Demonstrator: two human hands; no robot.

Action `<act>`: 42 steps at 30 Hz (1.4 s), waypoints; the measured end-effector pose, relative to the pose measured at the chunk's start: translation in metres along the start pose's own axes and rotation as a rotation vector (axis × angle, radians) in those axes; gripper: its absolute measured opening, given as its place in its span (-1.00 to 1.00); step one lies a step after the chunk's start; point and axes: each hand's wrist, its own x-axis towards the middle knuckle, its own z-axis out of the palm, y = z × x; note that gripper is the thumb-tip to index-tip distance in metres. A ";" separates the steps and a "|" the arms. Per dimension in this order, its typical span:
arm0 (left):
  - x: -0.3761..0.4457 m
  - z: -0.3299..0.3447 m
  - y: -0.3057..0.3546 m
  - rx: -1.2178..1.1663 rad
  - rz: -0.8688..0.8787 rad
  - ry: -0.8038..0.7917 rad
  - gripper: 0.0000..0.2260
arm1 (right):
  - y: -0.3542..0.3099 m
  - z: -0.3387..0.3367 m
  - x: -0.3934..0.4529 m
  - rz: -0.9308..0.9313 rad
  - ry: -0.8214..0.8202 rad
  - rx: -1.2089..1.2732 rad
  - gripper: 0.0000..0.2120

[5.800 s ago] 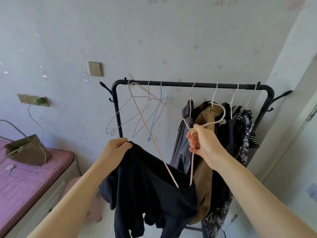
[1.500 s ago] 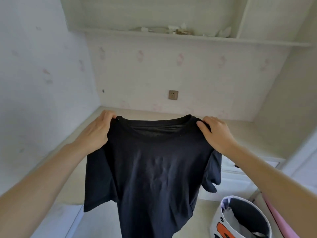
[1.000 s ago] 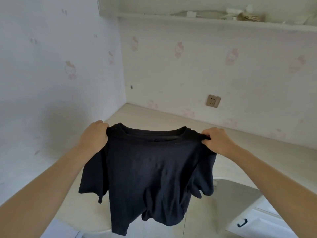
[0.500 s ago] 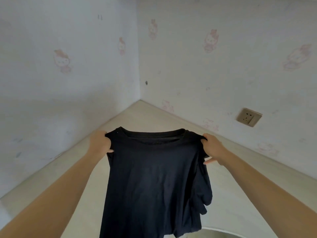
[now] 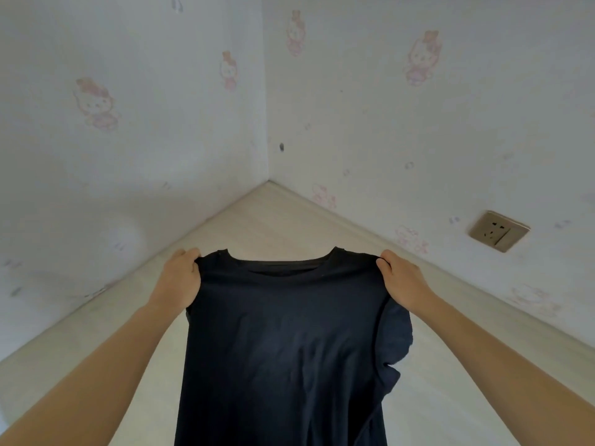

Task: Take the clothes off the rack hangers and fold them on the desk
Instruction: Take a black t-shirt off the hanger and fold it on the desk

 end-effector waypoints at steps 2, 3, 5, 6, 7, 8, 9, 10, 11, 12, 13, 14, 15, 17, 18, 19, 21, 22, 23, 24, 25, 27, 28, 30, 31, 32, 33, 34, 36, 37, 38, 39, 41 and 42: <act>0.005 0.006 0.001 0.083 0.029 0.030 -0.83 | 0.002 0.004 0.009 -0.010 0.001 -0.016 -0.70; 0.009 0.007 0.001 0.120 0.036 0.021 -0.84 | 0.002 0.006 0.013 -0.010 0.000 -0.014 -0.70; 0.018 0.009 -0.003 0.170 0.032 -0.022 -0.85 | 0.003 0.011 0.023 -0.004 -0.005 -0.010 -0.71; 0.024 0.010 -0.006 0.183 0.019 -0.038 -0.85 | 0.004 0.014 0.029 0.000 -0.005 -0.014 -0.71; 0.031 0.012 -0.008 0.200 0.011 -0.050 -0.84 | 0.004 0.016 0.034 0.005 -0.005 -0.016 -0.71; 0.039 0.013 -0.010 0.205 0.003 -0.064 -0.83 | 0.005 0.020 0.041 0.008 -0.006 -0.015 -0.71; 0.049 0.016 -0.011 0.204 -0.002 -0.078 -0.82 | 0.004 0.024 0.052 0.005 -0.006 -0.017 -0.70; 0.057 0.017 -0.011 0.186 -0.010 -0.092 -0.81 | 0.005 0.026 0.060 0.003 -0.004 -0.016 -0.70; 0.063 0.020 -0.010 0.147 -0.017 -0.099 -0.80 | 0.004 0.028 0.066 0.004 -0.002 -0.018 -0.70; 0.073 0.023 -0.011 0.079 -0.027 -0.111 -0.80 | 0.004 0.031 0.076 0.006 0.002 -0.023 -0.69; 0.081 0.026 -0.013 0.006 -0.033 -0.126 -0.79 | 0.006 0.033 0.084 0.011 0.004 -0.027 -0.69; 0.092 0.031 -0.017 -0.037 -0.037 -0.154 -0.79 | 0.009 0.036 0.095 0.023 0.003 -0.036 -0.69; 0.106 0.036 -0.021 -0.038 -0.018 -0.192 -0.79 | 0.012 0.040 0.109 0.036 0.000 -0.048 -0.69; 0.121 0.038 -0.028 0.108 0.074 -0.286 -0.81 | 0.017 0.042 0.126 0.049 -0.013 -0.075 -0.69; 0.129 0.040 -0.030 0.218 0.123 -0.315 -0.82 | 0.020 0.045 0.136 0.049 -0.015 -0.085 -0.69; 0.139 0.041 -0.031 0.335 0.174 -0.325 -0.83 | 0.020 0.047 0.146 0.048 -0.019 -0.094 -0.69; 0.159 0.046 -0.031 0.471 0.224 -0.289 -0.88 | 0.019 0.055 0.169 0.030 -0.021 -0.120 -0.69; 0.174 0.052 -0.032 0.499 0.215 -0.286 -0.88 | 0.018 0.063 0.185 0.017 -0.018 -0.131 -0.69; 0.185 0.055 -0.032 0.502 0.198 -0.276 -0.85 | 0.015 0.067 0.194 0.008 -0.012 -0.145 -0.69; 0.197 0.061 -0.033 0.503 0.164 -0.288 -0.81 | 0.014 0.074 0.208 0.003 -0.015 -0.161 -0.70; 0.211 0.070 -0.035 0.522 0.154 -0.288 -0.78 | 0.013 0.082 0.222 0.002 -0.019 -0.179 -0.70; 0.237 0.090 -0.036 0.604 0.174 -0.249 -0.75 | 0.014 0.097 0.252 0.014 -0.019 -0.201 -0.70; 0.249 0.100 -0.037 0.628 0.167 -0.224 -0.76 | 0.015 0.105 0.266 0.019 -0.014 -0.215 -0.70; 0.268 0.120 -0.040 0.627 0.141 -0.191 -0.80 | 0.015 0.117 0.288 0.026 0.001 -0.238 -0.70; 0.279 0.132 -0.043 0.614 0.135 -0.174 -0.80 | 0.016 0.125 0.300 0.033 0.011 -0.245 -0.71; 0.288 0.142 -0.045 0.596 0.121 -0.151 -0.81 | 0.018 0.131 0.312 0.040 0.026 -0.253 -0.72; 0.294 0.149 -0.047 0.562 0.103 -0.120 -0.81 | 0.018 0.136 0.320 0.046 0.043 -0.260 -0.72; 0.300 0.156 -0.048 0.526 0.089 -0.090 -0.81 | 0.020 0.140 0.328 0.056 0.063 -0.261 -0.73; 0.310 0.170 -0.051 0.426 0.052 -0.038 -0.78 | 0.024 0.147 0.341 0.060 0.099 -0.274 -0.74; 0.314 0.176 -0.051 0.371 0.040 -0.023 -0.74 | 0.026 0.151 0.346 0.056 0.099 -0.271 -0.73; 0.316 0.182 -0.052 0.316 0.029 -0.019 -0.69 | 0.028 0.154 0.349 0.048 0.092 -0.252 -0.70; 0.315 0.187 -0.053 0.279 0.036 -0.026 -0.64 | 0.029 0.156 0.349 0.027 0.083 -0.241 -0.67; 0.310 0.198 -0.059 0.316 0.113 -0.041 -0.55 | 0.034 0.161 0.343 -0.074 0.081 -0.283 -0.56; 0.306 0.203 -0.063 0.384 0.165 -0.061 -0.51 | 0.039 0.163 0.338 -0.154 0.081 -0.356 -0.49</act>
